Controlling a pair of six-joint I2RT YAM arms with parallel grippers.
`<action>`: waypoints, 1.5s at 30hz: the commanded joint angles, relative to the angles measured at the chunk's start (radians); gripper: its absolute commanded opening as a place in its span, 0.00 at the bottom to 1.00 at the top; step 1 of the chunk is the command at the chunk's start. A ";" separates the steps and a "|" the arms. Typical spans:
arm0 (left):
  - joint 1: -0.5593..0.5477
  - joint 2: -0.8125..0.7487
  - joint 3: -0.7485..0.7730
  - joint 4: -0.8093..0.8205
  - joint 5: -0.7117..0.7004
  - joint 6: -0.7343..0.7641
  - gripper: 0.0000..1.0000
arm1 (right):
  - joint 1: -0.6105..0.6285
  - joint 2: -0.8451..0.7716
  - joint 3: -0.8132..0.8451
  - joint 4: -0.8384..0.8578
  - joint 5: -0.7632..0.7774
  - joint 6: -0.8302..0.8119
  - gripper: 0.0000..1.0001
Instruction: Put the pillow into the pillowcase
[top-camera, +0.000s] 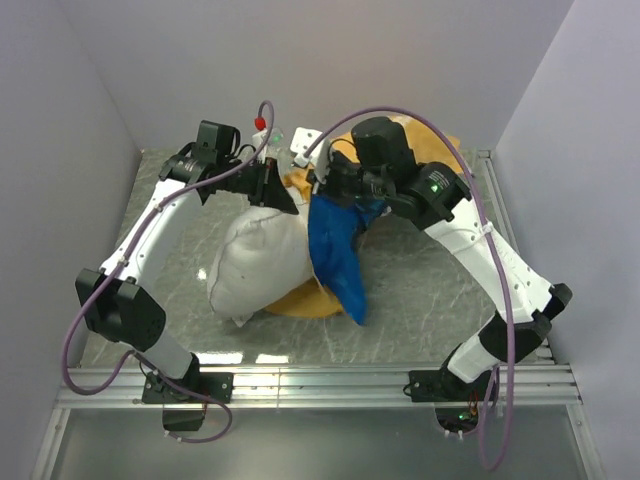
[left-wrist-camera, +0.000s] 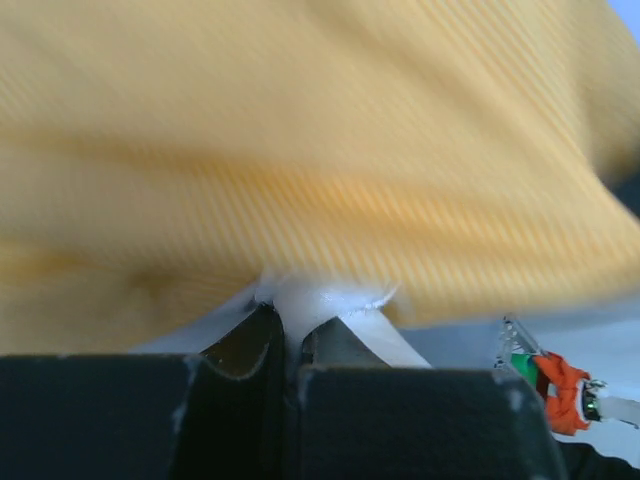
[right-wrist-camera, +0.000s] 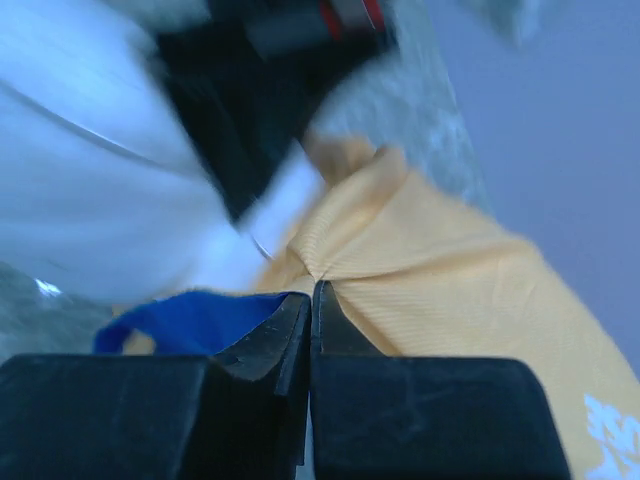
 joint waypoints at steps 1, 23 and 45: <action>-0.012 -0.039 0.000 0.259 0.110 -0.121 0.01 | 0.127 0.002 0.189 0.012 -0.209 0.118 0.00; -0.007 -0.084 -0.068 0.051 -0.005 0.151 0.00 | -0.354 -0.295 -0.179 -0.144 -0.008 -0.029 0.52; -0.038 -0.148 -0.100 0.030 -0.098 0.296 0.01 | -0.798 0.081 -0.037 -0.390 -0.508 0.303 0.49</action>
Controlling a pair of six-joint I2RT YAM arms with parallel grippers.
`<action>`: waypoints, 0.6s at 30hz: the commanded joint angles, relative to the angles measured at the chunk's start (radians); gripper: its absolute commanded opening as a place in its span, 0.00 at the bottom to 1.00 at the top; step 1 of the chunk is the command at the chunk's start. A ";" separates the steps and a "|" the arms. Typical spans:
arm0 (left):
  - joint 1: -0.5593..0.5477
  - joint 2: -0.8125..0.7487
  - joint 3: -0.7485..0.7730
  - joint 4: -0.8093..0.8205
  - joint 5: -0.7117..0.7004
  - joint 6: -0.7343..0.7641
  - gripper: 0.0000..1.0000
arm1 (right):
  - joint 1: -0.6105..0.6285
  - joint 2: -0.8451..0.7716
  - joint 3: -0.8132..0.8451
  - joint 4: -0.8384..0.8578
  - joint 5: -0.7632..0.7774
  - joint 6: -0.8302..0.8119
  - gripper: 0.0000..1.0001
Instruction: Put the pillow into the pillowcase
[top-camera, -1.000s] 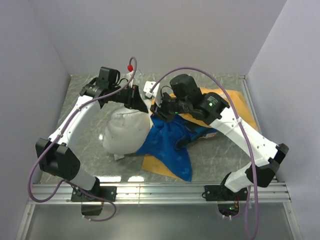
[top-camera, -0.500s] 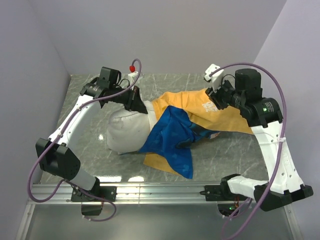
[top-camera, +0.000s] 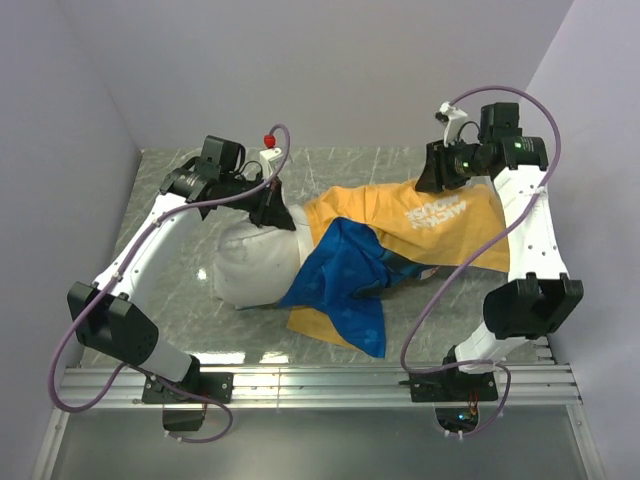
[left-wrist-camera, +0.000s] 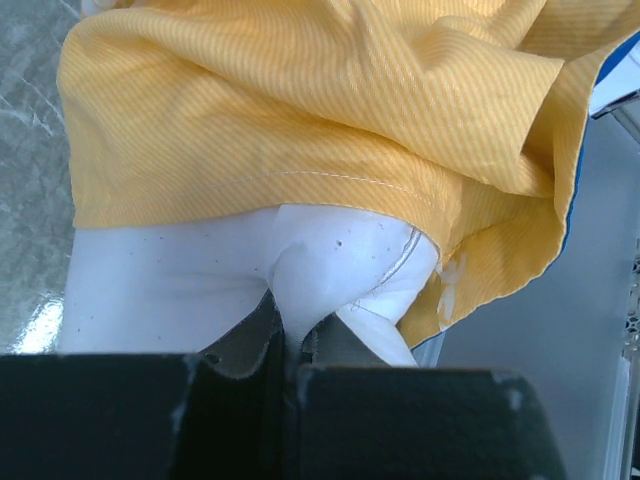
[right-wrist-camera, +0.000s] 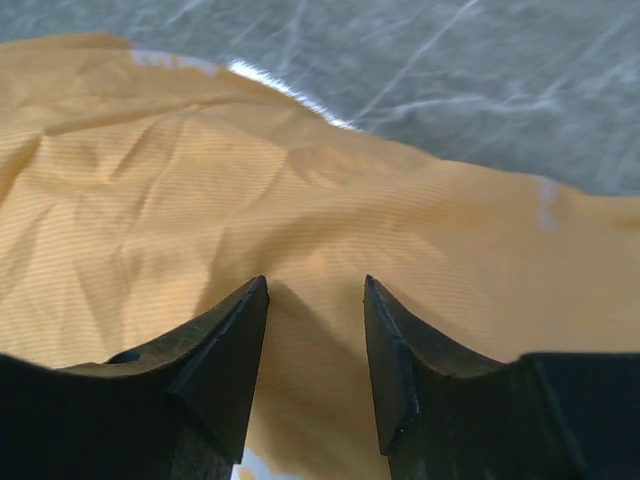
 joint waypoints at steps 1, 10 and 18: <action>0.001 -0.057 0.015 0.044 -0.014 0.046 0.01 | 0.007 0.017 0.026 -0.134 -0.128 0.041 0.46; -0.053 -0.057 0.023 0.064 -0.047 0.080 0.01 | 0.143 0.018 -0.008 -0.111 -0.314 0.072 0.00; -0.150 -0.075 0.046 0.076 -0.111 0.134 0.01 | 0.383 -0.031 -0.056 0.079 -0.297 0.189 0.06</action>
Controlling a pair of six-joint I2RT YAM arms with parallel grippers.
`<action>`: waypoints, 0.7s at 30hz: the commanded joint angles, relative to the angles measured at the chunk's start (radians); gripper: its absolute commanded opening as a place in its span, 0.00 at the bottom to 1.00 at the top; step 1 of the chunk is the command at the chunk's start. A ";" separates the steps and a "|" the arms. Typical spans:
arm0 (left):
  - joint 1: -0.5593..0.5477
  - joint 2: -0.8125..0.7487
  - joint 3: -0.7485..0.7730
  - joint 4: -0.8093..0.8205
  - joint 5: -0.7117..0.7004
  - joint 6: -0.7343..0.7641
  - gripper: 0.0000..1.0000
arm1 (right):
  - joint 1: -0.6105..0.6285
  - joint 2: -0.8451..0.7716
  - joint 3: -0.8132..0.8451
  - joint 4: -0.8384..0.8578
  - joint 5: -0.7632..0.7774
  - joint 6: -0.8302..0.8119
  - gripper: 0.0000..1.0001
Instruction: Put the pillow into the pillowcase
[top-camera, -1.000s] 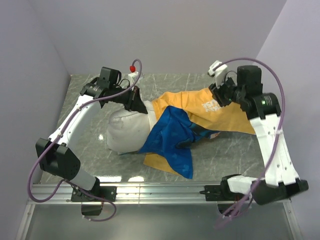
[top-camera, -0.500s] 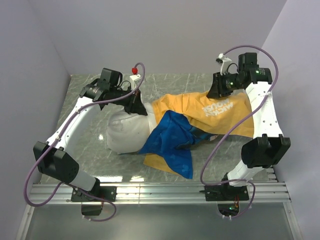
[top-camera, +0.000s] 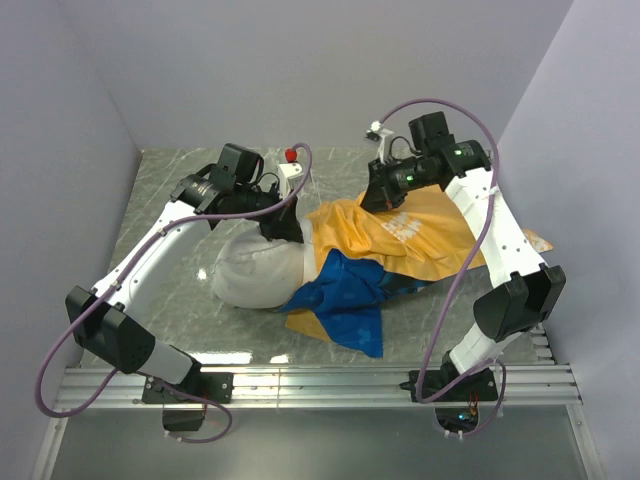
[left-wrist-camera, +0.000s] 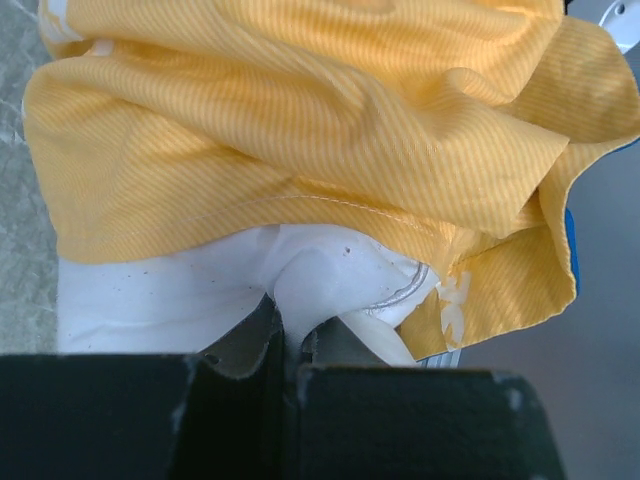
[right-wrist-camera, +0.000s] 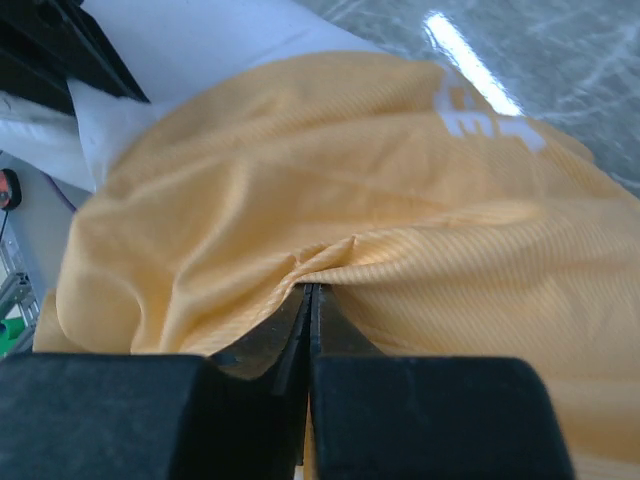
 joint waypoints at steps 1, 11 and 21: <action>-0.022 -0.052 0.046 0.116 -0.009 0.039 0.01 | 0.068 -0.058 -0.022 0.099 -0.086 0.079 0.02; -0.027 -0.061 0.045 0.163 0.005 -0.004 0.01 | 0.206 -0.119 -0.326 0.355 -0.140 0.256 0.00; -0.004 -0.061 -0.072 0.292 0.066 -0.208 0.01 | 0.169 0.127 0.059 0.432 -0.008 0.272 0.01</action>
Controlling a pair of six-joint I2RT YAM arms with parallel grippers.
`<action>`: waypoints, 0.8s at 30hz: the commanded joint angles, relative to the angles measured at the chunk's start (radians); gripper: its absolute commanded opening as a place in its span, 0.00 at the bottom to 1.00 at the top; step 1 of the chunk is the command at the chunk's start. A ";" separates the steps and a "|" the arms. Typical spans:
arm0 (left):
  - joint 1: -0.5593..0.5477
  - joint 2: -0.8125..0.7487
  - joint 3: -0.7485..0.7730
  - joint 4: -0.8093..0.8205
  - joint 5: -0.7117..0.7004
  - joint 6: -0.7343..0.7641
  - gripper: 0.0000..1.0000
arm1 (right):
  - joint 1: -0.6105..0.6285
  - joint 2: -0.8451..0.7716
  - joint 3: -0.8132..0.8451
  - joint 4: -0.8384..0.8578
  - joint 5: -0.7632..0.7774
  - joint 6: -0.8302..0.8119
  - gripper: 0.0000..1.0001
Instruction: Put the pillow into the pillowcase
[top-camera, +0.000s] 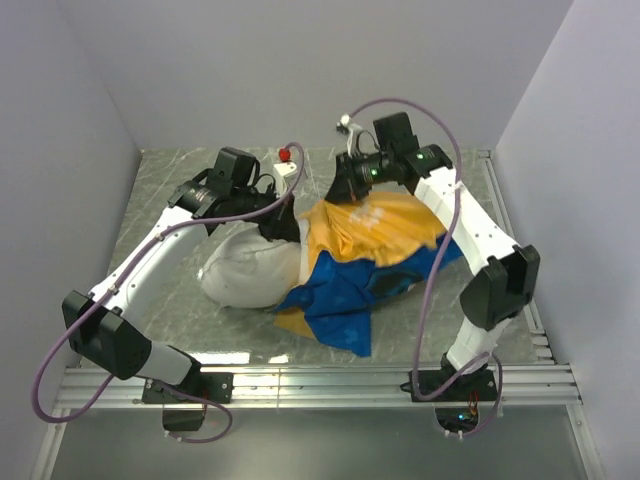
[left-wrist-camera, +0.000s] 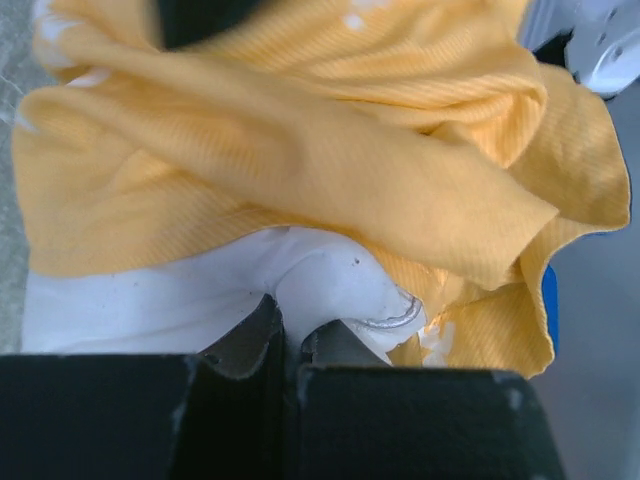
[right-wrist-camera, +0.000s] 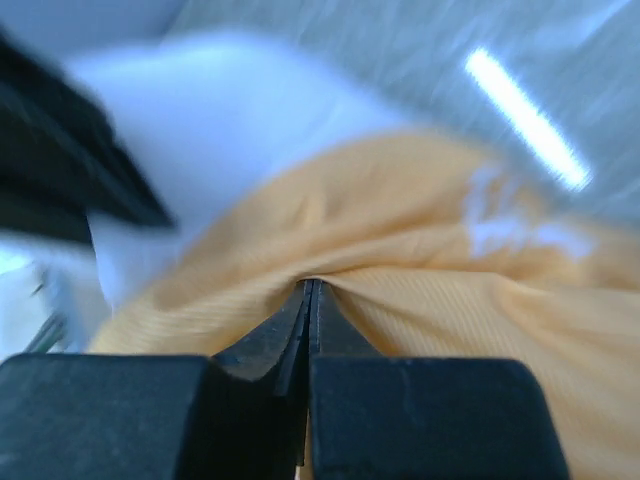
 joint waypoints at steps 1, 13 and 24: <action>0.014 -0.023 -0.030 0.260 0.108 -0.181 0.00 | 0.016 0.096 0.217 0.085 0.054 0.012 0.04; 0.284 0.111 -0.102 0.494 0.201 -0.566 0.01 | -0.228 -0.117 0.467 0.023 0.265 -0.122 0.95; 0.288 0.132 -0.010 0.399 0.200 -0.413 0.00 | -0.397 -0.456 -0.383 0.457 0.457 -0.233 0.75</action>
